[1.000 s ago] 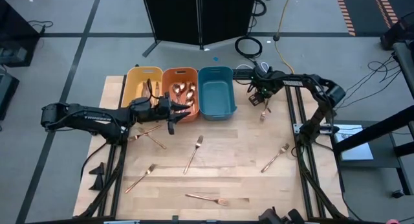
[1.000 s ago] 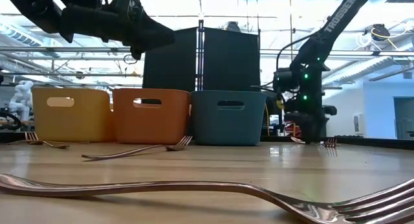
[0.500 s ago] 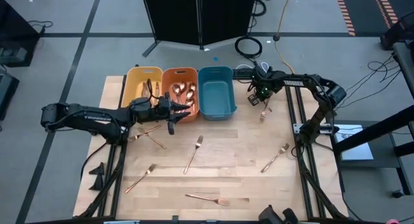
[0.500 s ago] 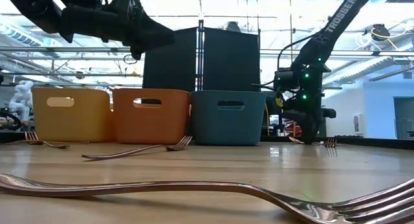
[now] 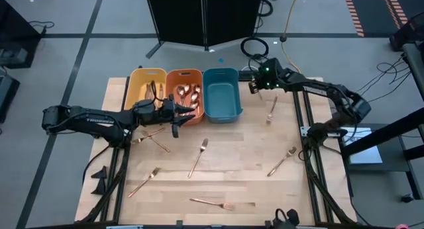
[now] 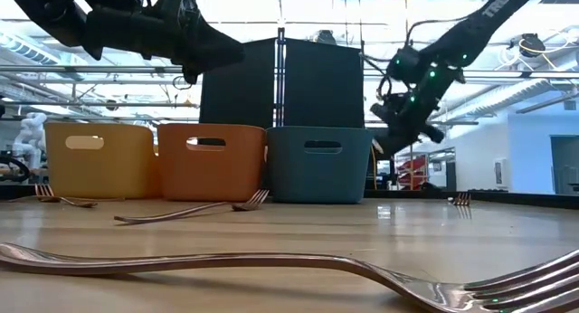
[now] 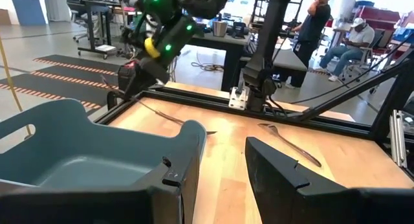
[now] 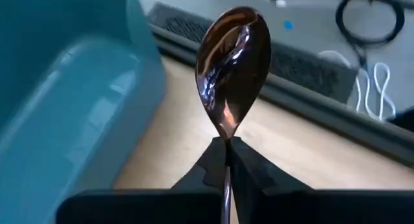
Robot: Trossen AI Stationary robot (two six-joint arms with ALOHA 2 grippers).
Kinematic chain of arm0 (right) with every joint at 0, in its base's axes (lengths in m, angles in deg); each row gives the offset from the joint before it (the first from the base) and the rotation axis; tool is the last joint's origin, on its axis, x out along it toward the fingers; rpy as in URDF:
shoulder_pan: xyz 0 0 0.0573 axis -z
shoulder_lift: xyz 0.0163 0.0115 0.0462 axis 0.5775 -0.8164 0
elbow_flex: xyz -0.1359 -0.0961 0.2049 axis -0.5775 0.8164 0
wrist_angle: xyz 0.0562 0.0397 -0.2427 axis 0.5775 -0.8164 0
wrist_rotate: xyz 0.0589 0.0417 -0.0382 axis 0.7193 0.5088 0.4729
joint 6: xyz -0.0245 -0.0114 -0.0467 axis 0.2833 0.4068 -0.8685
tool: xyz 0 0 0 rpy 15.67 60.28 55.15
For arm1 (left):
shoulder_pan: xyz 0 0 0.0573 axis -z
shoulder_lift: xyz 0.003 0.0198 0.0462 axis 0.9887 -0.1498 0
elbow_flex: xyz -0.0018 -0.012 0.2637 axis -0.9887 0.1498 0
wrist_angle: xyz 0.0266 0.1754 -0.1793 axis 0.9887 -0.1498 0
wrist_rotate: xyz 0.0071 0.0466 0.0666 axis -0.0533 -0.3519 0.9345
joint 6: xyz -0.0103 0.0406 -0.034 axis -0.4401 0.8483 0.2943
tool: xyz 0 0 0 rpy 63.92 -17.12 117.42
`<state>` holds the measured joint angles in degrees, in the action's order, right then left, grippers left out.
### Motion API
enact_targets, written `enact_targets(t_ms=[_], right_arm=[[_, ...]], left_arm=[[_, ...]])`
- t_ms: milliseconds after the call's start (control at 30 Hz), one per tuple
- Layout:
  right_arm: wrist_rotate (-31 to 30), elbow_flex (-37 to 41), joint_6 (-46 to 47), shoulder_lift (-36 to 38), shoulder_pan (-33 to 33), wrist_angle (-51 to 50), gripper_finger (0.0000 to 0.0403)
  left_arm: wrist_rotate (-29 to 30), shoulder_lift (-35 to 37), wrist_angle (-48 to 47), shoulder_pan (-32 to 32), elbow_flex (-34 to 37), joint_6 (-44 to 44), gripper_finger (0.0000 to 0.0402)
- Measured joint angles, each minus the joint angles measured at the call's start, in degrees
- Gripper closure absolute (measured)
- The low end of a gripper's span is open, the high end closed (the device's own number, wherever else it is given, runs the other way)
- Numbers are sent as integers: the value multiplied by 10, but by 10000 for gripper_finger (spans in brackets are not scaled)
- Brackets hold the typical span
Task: Sort silverware
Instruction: Put the gold spoon into the orange bin
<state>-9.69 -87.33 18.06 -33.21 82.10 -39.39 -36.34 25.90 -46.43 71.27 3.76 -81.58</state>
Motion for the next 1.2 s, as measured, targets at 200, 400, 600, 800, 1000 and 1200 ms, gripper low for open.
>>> enact_targets(t_ms=[200,400,600,800,1000,1200], right_arm=[[32,-2,4,63,-71,60,403],[35,-2,13,80,-193,197,403],[66,-2,-35,52,-291,361,403],[132,-3,-17,17,-326,485,403],[134,-3,-19,1,-358,505,403],[89,-3,-43,0,-374,500,403]], left_arm=[[10,0,3,0,0,-1,281],[53,0,29,0,0,-43,281],[63,-45,77,14,-16,-46,281],[62,-142,134,35,-74,0,281],[62,-194,138,36,-127,5,281],[61,-205,141,36,-146,5,281]])
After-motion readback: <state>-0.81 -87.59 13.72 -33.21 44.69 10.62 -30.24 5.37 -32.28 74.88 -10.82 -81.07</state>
